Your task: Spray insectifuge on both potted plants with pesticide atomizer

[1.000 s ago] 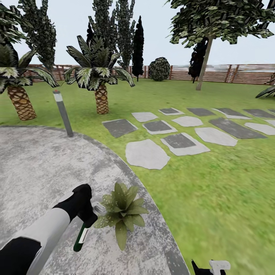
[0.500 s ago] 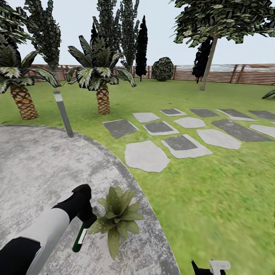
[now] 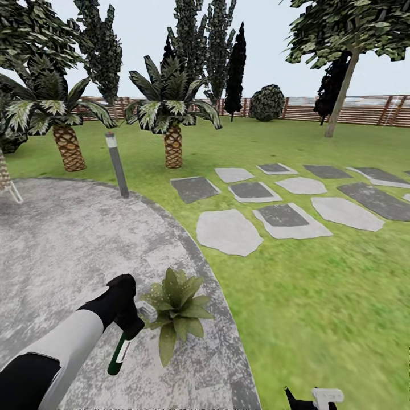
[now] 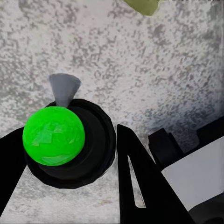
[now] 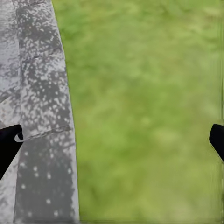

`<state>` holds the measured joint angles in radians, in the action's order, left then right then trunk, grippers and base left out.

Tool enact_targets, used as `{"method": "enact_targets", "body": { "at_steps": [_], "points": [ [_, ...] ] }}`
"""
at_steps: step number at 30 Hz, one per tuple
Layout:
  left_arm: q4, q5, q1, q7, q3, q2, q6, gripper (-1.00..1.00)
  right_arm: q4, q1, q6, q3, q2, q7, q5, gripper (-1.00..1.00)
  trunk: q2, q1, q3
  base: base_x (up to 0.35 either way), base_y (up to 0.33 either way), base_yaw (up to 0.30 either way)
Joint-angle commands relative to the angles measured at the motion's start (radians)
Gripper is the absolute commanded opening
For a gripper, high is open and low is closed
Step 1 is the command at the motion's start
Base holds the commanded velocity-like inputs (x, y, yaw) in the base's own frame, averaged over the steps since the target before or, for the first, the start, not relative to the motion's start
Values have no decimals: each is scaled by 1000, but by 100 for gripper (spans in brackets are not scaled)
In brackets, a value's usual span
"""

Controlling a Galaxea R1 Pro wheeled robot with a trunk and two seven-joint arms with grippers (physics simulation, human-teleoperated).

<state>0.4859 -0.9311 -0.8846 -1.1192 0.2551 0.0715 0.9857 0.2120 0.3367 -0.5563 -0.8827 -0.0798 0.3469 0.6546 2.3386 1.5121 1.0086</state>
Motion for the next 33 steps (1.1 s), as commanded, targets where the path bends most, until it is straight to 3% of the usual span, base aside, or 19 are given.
{"method": "enact_targets", "body": {
  "at_steps": [1, 7, 14, 23, 33],
  "points": [
    [2, -8, -1, -10, 4, 1, 6, -100, 0, 1, -2, -9, 0, 8, 2, 100, 0, 0, 1, 7, -228, 48],
    [2, -8, 2, -8, 4, 2, 6, -100, 0, 1, -2, -9, 0, 8, 2, 100, 0, 0, 1, 123, -196, 42],
    [-1, -47, 7, -9, 3, 5, 7, -100, 0, 1, -2, -9, 0, 8, 2, 100, 0, 0, 1, 12, -15, 255],
    [-6, -48, 12, -8, 1, 19, 6, -100, -2, 1, -2, -8, 0, 9, 2, 100, 0, 0, 1, 0, 0, 274],
    [-3, -49, 12, -8, -4, 17, 5, -100, 0, 1, -2, -9, 0, 9, 2, 100, 0, 0, 1, 148, -183, 25]
  ]
}}
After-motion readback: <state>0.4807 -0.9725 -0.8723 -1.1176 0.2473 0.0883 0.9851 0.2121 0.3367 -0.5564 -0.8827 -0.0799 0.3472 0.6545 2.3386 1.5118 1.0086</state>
